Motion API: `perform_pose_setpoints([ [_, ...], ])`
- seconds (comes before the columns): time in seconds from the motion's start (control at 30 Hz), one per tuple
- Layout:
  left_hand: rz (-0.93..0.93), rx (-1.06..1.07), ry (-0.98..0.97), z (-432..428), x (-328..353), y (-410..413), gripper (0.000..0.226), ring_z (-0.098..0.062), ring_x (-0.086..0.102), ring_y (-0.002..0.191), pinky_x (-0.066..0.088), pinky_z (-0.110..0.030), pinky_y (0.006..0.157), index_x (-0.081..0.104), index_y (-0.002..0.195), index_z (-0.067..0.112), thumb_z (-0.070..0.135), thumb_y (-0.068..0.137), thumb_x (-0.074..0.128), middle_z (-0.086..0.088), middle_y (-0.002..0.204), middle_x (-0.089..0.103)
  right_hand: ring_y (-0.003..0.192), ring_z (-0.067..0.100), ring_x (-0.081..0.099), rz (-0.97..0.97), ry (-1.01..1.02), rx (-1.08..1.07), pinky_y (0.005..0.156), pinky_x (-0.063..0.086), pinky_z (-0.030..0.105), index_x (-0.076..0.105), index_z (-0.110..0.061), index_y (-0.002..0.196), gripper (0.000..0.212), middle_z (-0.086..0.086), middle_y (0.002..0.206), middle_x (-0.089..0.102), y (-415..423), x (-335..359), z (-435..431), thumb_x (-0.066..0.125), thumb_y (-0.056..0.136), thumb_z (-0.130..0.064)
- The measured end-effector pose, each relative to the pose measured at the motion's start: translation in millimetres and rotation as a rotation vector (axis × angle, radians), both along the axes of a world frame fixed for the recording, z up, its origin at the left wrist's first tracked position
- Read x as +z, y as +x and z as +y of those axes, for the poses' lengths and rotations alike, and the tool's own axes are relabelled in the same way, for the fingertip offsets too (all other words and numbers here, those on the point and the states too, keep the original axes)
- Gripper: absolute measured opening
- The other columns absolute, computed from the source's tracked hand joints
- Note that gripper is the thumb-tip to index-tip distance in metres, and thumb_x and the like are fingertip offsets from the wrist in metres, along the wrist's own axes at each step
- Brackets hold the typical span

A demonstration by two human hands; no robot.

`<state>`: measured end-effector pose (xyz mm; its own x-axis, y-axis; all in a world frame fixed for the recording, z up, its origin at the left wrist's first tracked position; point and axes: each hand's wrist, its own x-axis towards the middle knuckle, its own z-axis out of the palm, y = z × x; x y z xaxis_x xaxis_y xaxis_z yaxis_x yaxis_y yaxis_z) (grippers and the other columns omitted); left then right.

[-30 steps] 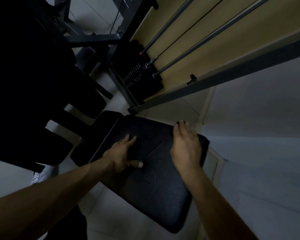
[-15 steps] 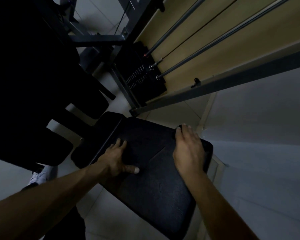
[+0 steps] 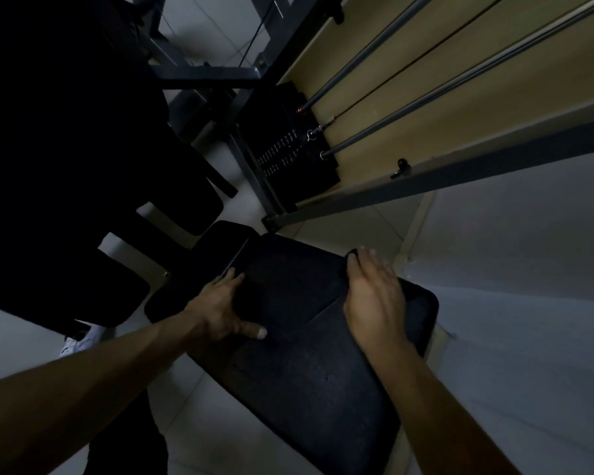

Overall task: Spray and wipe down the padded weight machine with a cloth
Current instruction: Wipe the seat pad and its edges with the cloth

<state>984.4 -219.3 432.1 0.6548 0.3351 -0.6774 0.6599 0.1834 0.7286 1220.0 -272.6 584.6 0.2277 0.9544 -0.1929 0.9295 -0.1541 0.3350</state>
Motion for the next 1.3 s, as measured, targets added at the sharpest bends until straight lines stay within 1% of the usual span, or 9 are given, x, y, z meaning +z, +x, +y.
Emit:
perform_pose_setpoints([
  [0.2, -0.065, 0.04, -0.034, -6, -10, 0, 0.174, -0.022, -0.001, 0.157, 0.012, -0.043, 0.128, 0.003, 0.164, 0.025, 0.105, 0.02, 0.058, 0.003, 0.171, -0.009, 0.152, 0.039, 0.032, 0.211, -0.274, 0.107, 0.126, 0.024, 0.048, 0.042, 0.002, 0.153, 0.078, 0.024, 0.163, 0.03, -82, -58, -7, 0.075, 0.083, -0.008],
  [0.3, -0.071, 0.051, -0.02, -7, -17, -1, 0.176, -0.023, 0.0, 0.158, 0.014, -0.044, 0.128, 0.004, 0.164, 0.024, 0.108, 0.017, 0.053, 0.002, 0.17, -0.009, 0.147, 0.033, 0.043, 0.315, -0.438, 0.289, 0.122, 0.022, 0.042, 0.054, -0.004, 0.147, 0.07, 0.017, 0.159, 0.043, -80, -37, -29, 0.072, 0.079, -0.004],
  [0.4, -0.067, 0.017, 0.009, -8, -23, -3, 0.167, -0.028, 0.005, 0.157, 0.019, -0.047, 0.126, 0.002, 0.164, 0.029, 0.108, 0.026, 0.055, 0.006, 0.17, -0.01, 0.13, 0.031, 0.062, 0.16, -0.22, 0.327, 0.113, 0.035, 0.047, 0.068, -0.005, 0.132, 0.059, 0.016, 0.144, 0.061, -35, -13, -20, 0.064, 0.074, -0.002],
  [0.53, -0.069, 0.022, 0.036, -8, -30, -9, 0.159, -0.026, 0.01, 0.156, 0.021, -0.046, 0.125, 0.005, 0.163, 0.034, 0.106, 0.03, 0.054, 0.012, 0.17, -0.005, 0.131, 0.041, 0.059, 0.043, -0.072, 0.018, 0.114, 0.041, 0.055, 0.062, 0.006, 0.135, 0.066, 0.027, 0.143, 0.057, -20, -39, 20, 0.077, 0.071, 0.011],
  [0.73, -0.031, -0.005, 0.128, -12, -33, -14, 0.142, -0.026, 0.006, 0.156, 0.022, -0.046, 0.124, 0.005, 0.164, 0.03, 0.093, 0.053, 0.066, 0.013, 0.17, -0.003, 0.158, 0.032, 0.014, 0.314, -0.38, 0.123, 0.129, 0.004, 0.038, 0.028, -0.002, 0.16, 0.076, 0.018, 0.17, 0.016, -93, -83, 19, 0.064, 0.093, -0.009],
  [0.87, -0.038, 0.038, -0.013, -17, -33, -17, 0.163, -0.03, -0.012, 0.156, 0.009, -0.051, 0.127, -0.004, 0.163, 0.03, 0.108, 0.03, 0.048, 0.009, 0.169, -0.016, 0.143, 0.028, 0.049, 0.403, -0.453, 0.358, 0.121, 0.022, 0.041, 0.059, -0.007, 0.143, 0.069, 0.012, 0.156, 0.049, -70, -56, -6, 0.078, 0.076, -0.005],
  [1.0, -0.067, 0.05, -0.053, -17, -34, -20, 0.166, -0.029, -0.016, 0.155, 0.007, -0.052, 0.127, -0.009, 0.163, 0.031, 0.109, 0.028, 0.048, 0.012, 0.168, -0.02, 0.13, 0.037, 0.06, 0.172, -0.183, 0.136, 0.113, 0.04, 0.054, 0.064, 0.002, 0.134, 0.07, 0.022, 0.143, 0.059, -26, -58, 32, 0.078, 0.066, 0.009],
  [1.17, -0.063, 0.035, -0.024, -20, -42, -19, 0.166, -0.026, -0.018, 0.155, 0.005, -0.049, 0.128, -0.011, 0.162, 0.028, 0.11, 0.029, 0.045, 0.01, 0.167, -0.022, 0.155, 0.032, 0.026, 0.317, -0.363, 0.187, 0.128, 0.011, 0.04, 0.038, -0.002, 0.156, 0.07, 0.017, 0.166, 0.029, -77, -103, 44, 0.059, 0.09, 0.0],
  [1.3, -0.073, 0.02, 0.01, -23, -45, -20, 0.161, -0.026, -0.018, 0.155, 0.005, -0.048, 0.128, -0.014, 0.162, 0.029, 0.109, 0.035, 0.044, 0.009, 0.167, -0.024, 0.154, 0.028, 0.029, 0.466, -0.462, 0.389, 0.127, 0.009, 0.037, 0.045, -0.007, 0.153, 0.063, 0.012, 0.164, 0.036, -75, -109, 45, 0.061, 0.093, -0.002],
])
